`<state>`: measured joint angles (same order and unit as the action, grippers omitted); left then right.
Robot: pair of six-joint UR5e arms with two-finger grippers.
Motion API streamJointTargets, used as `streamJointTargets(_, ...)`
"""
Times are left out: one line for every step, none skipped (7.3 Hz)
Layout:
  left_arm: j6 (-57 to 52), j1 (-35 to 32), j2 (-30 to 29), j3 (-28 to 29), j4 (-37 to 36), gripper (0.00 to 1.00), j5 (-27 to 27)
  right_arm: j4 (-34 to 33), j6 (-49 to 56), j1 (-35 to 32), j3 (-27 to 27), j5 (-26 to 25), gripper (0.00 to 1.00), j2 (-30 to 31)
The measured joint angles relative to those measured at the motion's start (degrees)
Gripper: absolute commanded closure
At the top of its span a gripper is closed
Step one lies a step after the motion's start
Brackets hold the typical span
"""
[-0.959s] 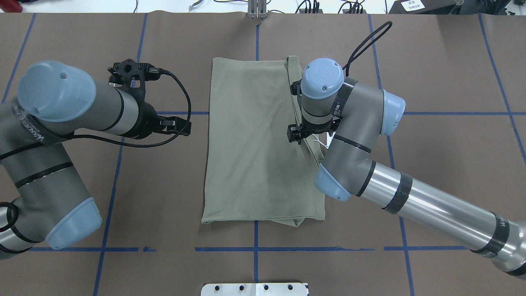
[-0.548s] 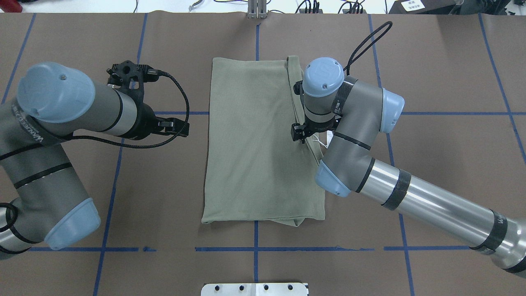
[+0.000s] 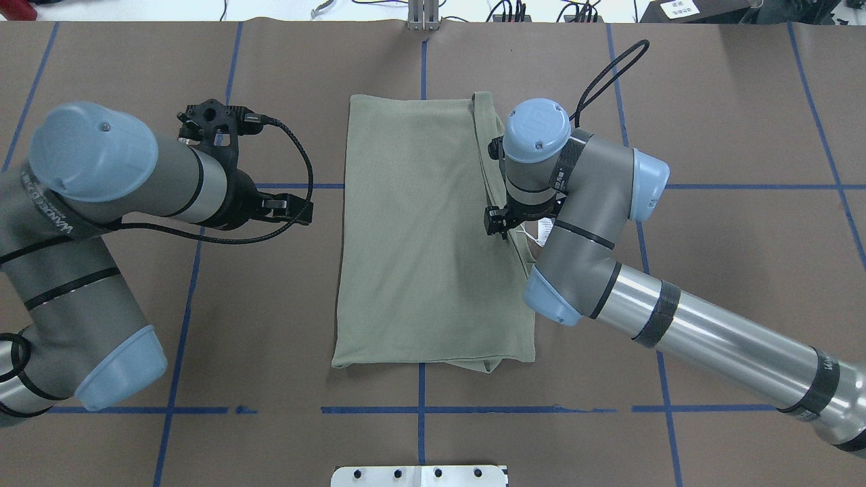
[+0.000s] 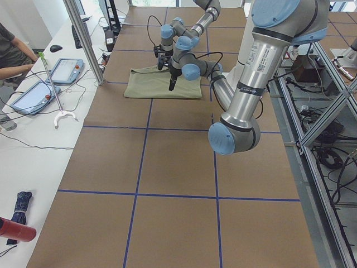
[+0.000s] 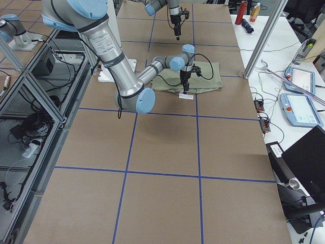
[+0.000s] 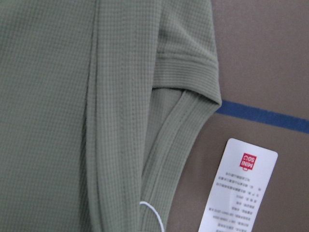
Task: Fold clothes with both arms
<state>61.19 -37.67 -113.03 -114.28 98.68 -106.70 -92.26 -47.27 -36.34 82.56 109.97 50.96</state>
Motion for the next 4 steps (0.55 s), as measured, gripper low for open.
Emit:
streamJointTargets(0.08, 0.05, -0.20, 0.20, 0.04, 0.00, -0.02, 0.06, 0.59, -0.37, 0.00, 0.06, 0.00, 0.28)
streamJointTargets(0.23, 0.09, -0.36, 0.44, 0.08, 0.00, -0.06, 0.12, 1.96, -1.03, 0.05, 0.16, 0.00, 0.85)
streamJointTargets(0.39, 0.12, -0.46, 0.56, 0.10, 0.00, -0.06, 0.14, 3.64, -2.03, 0.16, 0.33, 0.00, 1.67)
streamJointTargets(0.51, 0.13, -0.49, 0.60, 0.11, 0.00, 0.00, 0.15, 5.01, -3.04, 0.29, 0.68, 0.00, 2.42)
